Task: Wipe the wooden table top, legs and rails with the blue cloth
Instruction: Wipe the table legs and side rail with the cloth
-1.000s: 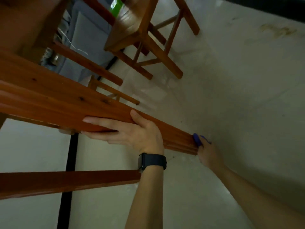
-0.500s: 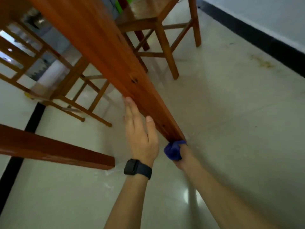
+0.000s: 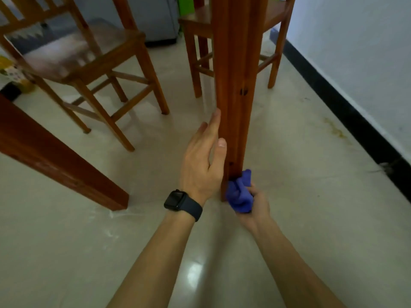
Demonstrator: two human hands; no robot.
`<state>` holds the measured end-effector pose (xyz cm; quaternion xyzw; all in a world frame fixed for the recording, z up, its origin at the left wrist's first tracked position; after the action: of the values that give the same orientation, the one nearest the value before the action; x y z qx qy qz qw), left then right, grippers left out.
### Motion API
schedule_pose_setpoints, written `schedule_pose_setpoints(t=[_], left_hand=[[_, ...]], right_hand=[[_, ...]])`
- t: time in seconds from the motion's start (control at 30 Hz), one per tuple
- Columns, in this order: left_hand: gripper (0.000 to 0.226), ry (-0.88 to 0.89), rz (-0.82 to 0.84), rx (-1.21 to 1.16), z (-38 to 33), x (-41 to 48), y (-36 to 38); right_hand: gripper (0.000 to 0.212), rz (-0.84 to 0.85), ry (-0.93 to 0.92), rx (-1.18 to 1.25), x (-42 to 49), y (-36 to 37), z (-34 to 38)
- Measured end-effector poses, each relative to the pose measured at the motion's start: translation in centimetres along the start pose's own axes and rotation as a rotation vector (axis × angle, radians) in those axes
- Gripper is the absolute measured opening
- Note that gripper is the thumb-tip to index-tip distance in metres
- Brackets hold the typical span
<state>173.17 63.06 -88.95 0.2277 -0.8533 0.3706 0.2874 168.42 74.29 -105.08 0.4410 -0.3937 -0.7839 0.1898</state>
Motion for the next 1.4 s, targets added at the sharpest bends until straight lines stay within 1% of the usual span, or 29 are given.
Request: schedule_pose_setpoints(t=[0.07, 0.1, 0.13, 0.17, 0.23, 0.27, 0.33, 0.37, 0.43, 0.5, 0.53, 0.57, 0.6, 0.67, 0.7, 0.73, 0.8, 0.83, 0.9, 0.93, 1.0, 1.07, 1.13, 1.17, 1.2, 1.27, 1.3, 1.33, 1.4], left_hand=[[0.052, -0.020, 0.042, -0.003, 0.6, -0.8, 0.3], [0.053, -0.044, 0.070, -0.010, 1.0, -1.3, 0.5], [0.054, -0.073, 0.099, -0.028, 1.1, -1.6, 0.5], [0.053, -0.090, 0.112, -0.058, 1.3, -1.8, 0.6], [0.049, -0.138, 0.101, -0.147, 1.1, -1.9, 0.3], [0.046, -0.162, 0.087, -0.171, 1.1, -1.7, -0.1], [0.038, -0.247, 0.057, -0.254, 0.9, -1.2, -0.9], [0.037, -0.315, 0.040, -0.341, 0.9, -0.9, -1.3], [0.043, -0.443, 0.004, -0.527, 0.1, -0.4, -1.9], [0.049, -0.546, -0.009, -0.648, -0.5, 0.0, -2.3], [0.050, -0.588, -0.010, -0.691, -0.7, 0.1, -2.5], [0.051, -0.623, -0.014, -0.723, -1.1, 0.3, -2.7], [0.049, -0.646, -0.015, -0.744, -1.3, 0.4, -3.0], [0.040, -0.675, 0.013, -0.744, -1.7, 0.2, -3.2], [0.038, -0.697, 0.077, -0.703, -1.7, -0.5, -3.2], [0.040, -0.740, 0.189, -0.641, -1.4, -1.5, -3.0], [0.047, -0.892, 0.415, -0.508, -0.6, -4.1, -2.5], [0.051, -0.939, 0.503, -0.464, 0.0, -5.6, -2.3], [0.061, -1.021, 0.578, -0.448, 1.2, -7.9, -2.4], [0.064, -1.043, 0.550, -0.483, 1.5, -8.4, -2.6], [0.065, -1.031, 0.389, -0.640, 1.4, -8.3, -3.4], [0.060, -0.961, 0.190, -0.754, 1.5, -7.3, -4.1], [0.056, -0.896, 0.031, -0.772, 2.5, -6.0, -4.7], [0.055, -0.884, -0.035, -0.788, 2.9, -5.5, -5.0], [0.054, -0.882, -0.086, -0.813, 3.1, -4.9, -5.2], [0.054, -0.842, -0.168, -0.844, 2.9, -3.2, -5.8], [0.053, -0.796, -0.214, -0.826, 2.5, -1.9, -6.3], [0.052, -0.734, -0.270, -0.791, 2.0, -0.4, -6.7], [0.050, -0.581, -0.391, -0.724, 0.4, 3.1, -7.7]], right_hand=[[0.036, -0.033, 0.010, -0.010, -1.1, -0.6, 0.1], [0.017, -0.081, -0.012, -0.003, -1.3, -0.9, -0.2], [0.019, -0.141, -0.037, -0.026, -1.0, -1.4, -0.6], [0.037, -0.200, -0.053, -0.074, -0.6, -1.5, -0.9], [0.051, -0.243, -0.068, -0.165, 0.1, -0.1, -0.7], [0.046, -0.194, -0.111, -0.205, -0.2, 1.4, -0.1], [0.016, -0.161, -0.273, -0.330, -2.5, 5.3, 1.3], [0.015, -0.241, -0.424, -0.416, -4.3, 6.7, 2.1], [0.041, -0.509, -0.894, -0.740, -8.4, 10.1, 4.1], [0.050, -0.492, -1.421, -1.158, -11.3, 14.3, 5.0], [0.053, -0.457, -1.586, -1.340, -11.6, 15.5, 5.4], [0.057, -0.458, -1.659, -1.528, -10.7, 15.5, 5.7], [0.062, -0.489, -1.643, -1.730, -9.9, 15.0, 5.8], [0.072, -0.549, -1.438, -2.142, -7.6, 11.7, 4.8], [0.072, -0.550, -1.244, -2.320, -6.5, 9.6, 3.7], [0.067, -0.525, -0.976, -2.411, -5.7, 7.7, 2.7], [0.053, -0.463, -0.499, -2.274, -4.7, 4.6, 0.8], [0.049, -0.445, -0.400, -2.106, -4.6, 4.1, 0.2], [0.041, -0.392, -0.417, -1.746, -5.1, 4.5, -0.6], [0.037, -0.344, -0.428, -1.568, -5.5, 5.1, -1.0], [0.038, -0.218, -0.345, -1.300, -6.1, 7.1, -1.8], [0.048, -0.135, -0.213, -1.187, -7.1, 9.5, -1.9], [0.055, -0.101, -0.142, -1.251, -8.6, 12.0, -0.9], [0.050, -0.110, -0.186, -1.381, -9.7, 13.4, 0.0], [0.042, -0.154, -0.320, -1.548, -10.8, 14.7, 1.0], [0.028, -0.309, -0.815, -1.762, -13.2, 17.5, 3.7], [0.027, -0.398, -1.051, -1.714, -14.6, 18.9, 5.1], [0.030, -0.467, -1.201, -1.582, -15.9, 20.3, 6.5], [0.047, -0.475, -1.228, -1.353, -16.8, 22.7, 9.5]])
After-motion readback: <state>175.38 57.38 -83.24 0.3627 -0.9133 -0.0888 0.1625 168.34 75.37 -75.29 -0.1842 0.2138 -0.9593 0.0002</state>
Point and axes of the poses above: each hand's wrist, its own x-axis towards the middle knuckle, its own y-axis out of the palm, z = x × y, the point moved 3 cm from there along x, towards the middle knuckle, and after that the axes turned 13 degrees about y, right-handed, at the moved point
